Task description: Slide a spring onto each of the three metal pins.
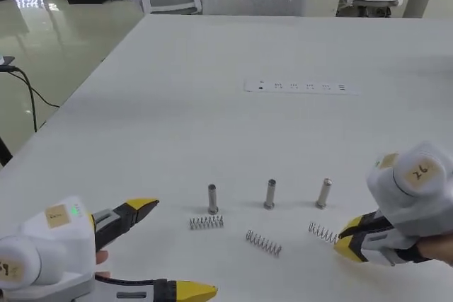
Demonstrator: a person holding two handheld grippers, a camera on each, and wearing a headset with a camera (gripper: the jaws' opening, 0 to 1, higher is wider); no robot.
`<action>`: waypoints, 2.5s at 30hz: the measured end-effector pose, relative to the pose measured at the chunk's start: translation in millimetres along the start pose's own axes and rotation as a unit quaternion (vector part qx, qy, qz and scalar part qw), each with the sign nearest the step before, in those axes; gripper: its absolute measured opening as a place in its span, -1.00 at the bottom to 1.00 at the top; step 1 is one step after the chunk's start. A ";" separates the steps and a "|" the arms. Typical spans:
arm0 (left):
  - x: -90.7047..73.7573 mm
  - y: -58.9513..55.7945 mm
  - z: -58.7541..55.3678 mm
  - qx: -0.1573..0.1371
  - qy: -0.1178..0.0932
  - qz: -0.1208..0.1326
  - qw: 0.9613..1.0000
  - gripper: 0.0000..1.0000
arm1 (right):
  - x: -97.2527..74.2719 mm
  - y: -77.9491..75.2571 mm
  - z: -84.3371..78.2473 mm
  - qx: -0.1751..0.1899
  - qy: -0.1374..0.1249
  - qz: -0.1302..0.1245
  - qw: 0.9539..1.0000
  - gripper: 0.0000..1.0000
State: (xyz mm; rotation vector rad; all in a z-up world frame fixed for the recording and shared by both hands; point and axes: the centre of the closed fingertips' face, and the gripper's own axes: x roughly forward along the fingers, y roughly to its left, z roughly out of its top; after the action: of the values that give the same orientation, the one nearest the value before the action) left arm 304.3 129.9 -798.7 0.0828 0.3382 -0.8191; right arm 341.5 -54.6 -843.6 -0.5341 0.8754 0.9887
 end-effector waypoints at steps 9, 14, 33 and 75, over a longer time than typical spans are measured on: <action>3.9 -14.9 -3.4 0.017 0.018 -0.038 0.999 0.75 | -2.8 9.1 16.1 -0.019 0.000 0.013 1.000 -0.84; 10.4 -24.9 3.1 0.031 0.024 -0.068 0.997 0.64 | -3.8 14.0 20.4 -0.029 0.002 0.020 0.999 -0.84; 38.6 -40.5 35.0 0.085 0.028 -0.144 0.986 0.31 | -10.5 30.8 39.4 -0.061 0.006 0.036 0.997 -0.84; 85.5 -77.3 27.3 0.188 0.038 -0.221 0.956 -0.75 | -12.6 62.4 47.8 -0.119 0.032 0.080 0.989 -0.84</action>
State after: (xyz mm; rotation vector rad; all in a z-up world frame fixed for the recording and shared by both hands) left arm 309.2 11.5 -796.4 0.4065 0.2729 -1.3214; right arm 301.5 3.6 -806.9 -0.7091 0.8735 1.2376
